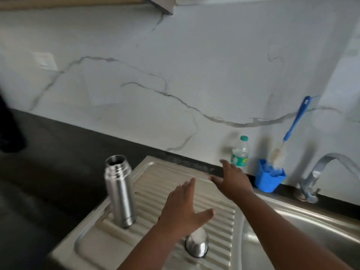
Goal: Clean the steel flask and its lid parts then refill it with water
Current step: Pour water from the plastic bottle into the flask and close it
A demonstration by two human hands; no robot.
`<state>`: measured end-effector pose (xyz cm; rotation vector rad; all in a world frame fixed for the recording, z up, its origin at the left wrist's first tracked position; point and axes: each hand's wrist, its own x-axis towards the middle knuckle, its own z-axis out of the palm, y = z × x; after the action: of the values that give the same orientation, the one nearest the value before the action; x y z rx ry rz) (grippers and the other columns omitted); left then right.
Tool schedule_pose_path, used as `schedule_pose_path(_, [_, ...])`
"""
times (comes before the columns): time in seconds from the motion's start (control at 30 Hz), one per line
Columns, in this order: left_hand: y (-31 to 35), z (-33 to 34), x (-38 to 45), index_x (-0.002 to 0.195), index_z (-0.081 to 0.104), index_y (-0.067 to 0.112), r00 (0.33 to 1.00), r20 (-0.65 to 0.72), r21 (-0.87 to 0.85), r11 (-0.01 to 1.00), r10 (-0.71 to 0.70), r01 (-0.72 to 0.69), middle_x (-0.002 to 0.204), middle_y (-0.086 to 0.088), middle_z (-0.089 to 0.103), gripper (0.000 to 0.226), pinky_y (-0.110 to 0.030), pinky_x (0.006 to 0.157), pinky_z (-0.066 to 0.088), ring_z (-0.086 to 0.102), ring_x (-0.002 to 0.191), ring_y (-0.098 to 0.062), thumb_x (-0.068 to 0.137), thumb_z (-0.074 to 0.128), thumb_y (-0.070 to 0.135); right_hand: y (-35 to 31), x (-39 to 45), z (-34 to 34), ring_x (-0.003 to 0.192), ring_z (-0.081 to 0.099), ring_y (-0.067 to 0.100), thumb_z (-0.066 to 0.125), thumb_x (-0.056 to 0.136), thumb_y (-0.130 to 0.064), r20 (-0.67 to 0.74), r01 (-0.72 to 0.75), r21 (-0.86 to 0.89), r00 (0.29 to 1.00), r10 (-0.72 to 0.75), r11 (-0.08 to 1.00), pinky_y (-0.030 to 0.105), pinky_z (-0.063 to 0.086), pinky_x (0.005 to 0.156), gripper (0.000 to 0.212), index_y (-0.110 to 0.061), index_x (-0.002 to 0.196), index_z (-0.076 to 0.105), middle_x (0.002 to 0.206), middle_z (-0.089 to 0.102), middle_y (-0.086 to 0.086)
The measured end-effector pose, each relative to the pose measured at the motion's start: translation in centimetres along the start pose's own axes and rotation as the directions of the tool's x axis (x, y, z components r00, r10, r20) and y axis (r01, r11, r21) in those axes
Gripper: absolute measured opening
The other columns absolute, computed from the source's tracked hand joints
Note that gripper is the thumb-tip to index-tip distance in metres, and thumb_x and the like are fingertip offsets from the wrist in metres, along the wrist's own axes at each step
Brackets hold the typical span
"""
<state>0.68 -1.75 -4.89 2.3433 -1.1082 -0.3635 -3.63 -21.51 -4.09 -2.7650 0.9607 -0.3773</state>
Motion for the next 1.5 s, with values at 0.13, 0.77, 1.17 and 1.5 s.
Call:
schedule_pose_path(0.13, [-1.9, -0.6, -4.9, 0.155, 0.017, 0.028, 0.979, -0.022, -0.080, 0.977, -0.201, 0.199, 0.163, 0.003, 0.017, 0.096, -0.038, 0.120, 0.022, 0.019, 0.148, -0.015, 0.081, 0.059, 0.070, -3.5, -5.2, 3.9, 0.126, 0.046, 0.022, 0.049, 0.090, -0.059, 0.210, 0.203, -0.028, 0.959, -0.193, 0.979, 0.035, 0.040, 0.099, 0.061, -0.029, 0.141, 0.037, 0.137, 0.050, 0.001])
schedule_pose_path(0.77, [-16.6, -6.5, -3.9, 0.154, 0.007, 0.030, 0.883, -0.311, -0.608, 0.788, -0.351, 0.099, 0.155, 0.002, 0.033, 0.142, -0.038, 0.110, 0.038, 0.043, 0.134, -0.009, 0.042, 0.088, 0.063, -11.8, -7.1, 8.1, 0.124, 0.048, 0.019, 0.070, 0.079, -0.042, 0.503, 0.329, 0.070, 0.804, -0.319, 0.942, 0.031, 0.044, 0.098, 0.070, -0.042, 0.141, 0.039, 0.136, 0.049, -0.004])
schedule_pose_path(1.17, [-20.3, -4.6, 0.1, 0.106, 0.054, 0.038, 0.930, -0.297, -0.770, 0.631, -0.218, -0.098, 0.090, 0.009, 0.070, 0.063, -0.046, 0.076, 0.058, 0.069, 0.081, -0.013, 0.052, 0.086, 0.045, -21.9, -3.6, -6.9, 0.077, 0.070, 0.013, 0.086, 0.066, -0.030, 0.043, 0.010, 0.752, 0.997, -0.064, 0.659, 0.039, 0.060, 0.078, 0.038, -0.024, 0.099, 0.069, 0.093, 0.073, -0.004])
schedule_pose_path(1.5, [-21.4, -3.9, 1.0, 0.108, 0.051, 0.044, 0.910, -0.387, -0.697, 0.694, -0.150, -0.183, 0.095, 0.012, 0.069, 0.067, -0.043, 0.073, 0.058, 0.068, 0.084, -0.008, 0.052, 0.086, 0.052, -29.8, -3.7, -8.2, 0.091, 0.061, 0.002, 0.082, 0.071, -0.029, 0.217, 0.110, 0.326, 0.958, -0.187, 0.939, 0.022, 0.047, 0.086, 0.048, -0.039, 0.115, 0.066, 0.101, 0.065, -0.018])
